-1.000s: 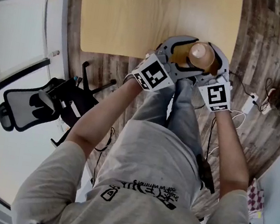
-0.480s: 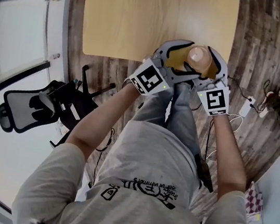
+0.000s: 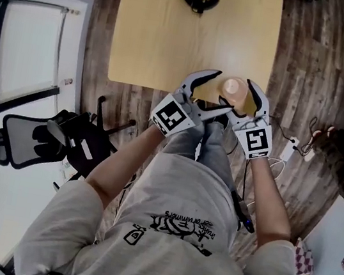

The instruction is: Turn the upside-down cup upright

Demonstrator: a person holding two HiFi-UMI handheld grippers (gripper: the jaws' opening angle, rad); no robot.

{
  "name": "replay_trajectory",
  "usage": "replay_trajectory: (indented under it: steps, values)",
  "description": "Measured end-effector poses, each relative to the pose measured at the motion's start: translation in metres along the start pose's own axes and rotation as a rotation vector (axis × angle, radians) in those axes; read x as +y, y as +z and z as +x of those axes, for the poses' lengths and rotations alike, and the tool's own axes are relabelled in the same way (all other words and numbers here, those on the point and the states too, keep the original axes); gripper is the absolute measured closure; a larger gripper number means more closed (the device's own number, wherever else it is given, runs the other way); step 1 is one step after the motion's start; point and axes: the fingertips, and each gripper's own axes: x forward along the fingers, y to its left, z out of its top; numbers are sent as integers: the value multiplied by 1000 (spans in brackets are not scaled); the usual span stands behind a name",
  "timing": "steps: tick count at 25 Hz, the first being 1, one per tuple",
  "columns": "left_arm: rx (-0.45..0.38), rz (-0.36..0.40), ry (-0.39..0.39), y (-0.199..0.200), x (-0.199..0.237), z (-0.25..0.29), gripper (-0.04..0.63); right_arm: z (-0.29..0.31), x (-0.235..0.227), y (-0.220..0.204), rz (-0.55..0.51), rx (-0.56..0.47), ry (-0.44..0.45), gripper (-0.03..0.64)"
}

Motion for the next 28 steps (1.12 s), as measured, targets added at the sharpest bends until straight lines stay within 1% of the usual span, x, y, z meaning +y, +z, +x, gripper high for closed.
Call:
replay_trajectory:
  steps: [4,6,8,11,13,16,18,21,23,28]
  values:
    - [-25,-34,49,25,0,-8,240,-15,-3,32,65,-23,-7,261]
    - [-52,-67,65,39,-3,-13,302,-24,-1,45,90,-16,-7,279]
    - [-80,-103,74,54,-5,-19,402,-33,1,57,104,-13,-22,334]
    - [-101,-127,97,75,-8,-27,516,-47,1,77,131,-26,-55,410]
    - [-101,-132,117,87,-9,-30,568,-56,0,92,156,-38,-75,466]
    - [-67,-159,140,99,-13,-33,584,-68,5,113,211,-46,-92,537]
    - [-57,-192,149,108,-17,-35,586,-74,10,126,234,-47,-99,563]
    - [-69,-270,185,124,-19,-38,586,-82,14,147,251,-53,-104,575]
    - [-70,-301,201,132,-23,-41,588,-87,18,160,263,-63,-106,578]
    - [-56,-277,202,143,-37,-45,588,-100,23,185,285,-101,-122,583]
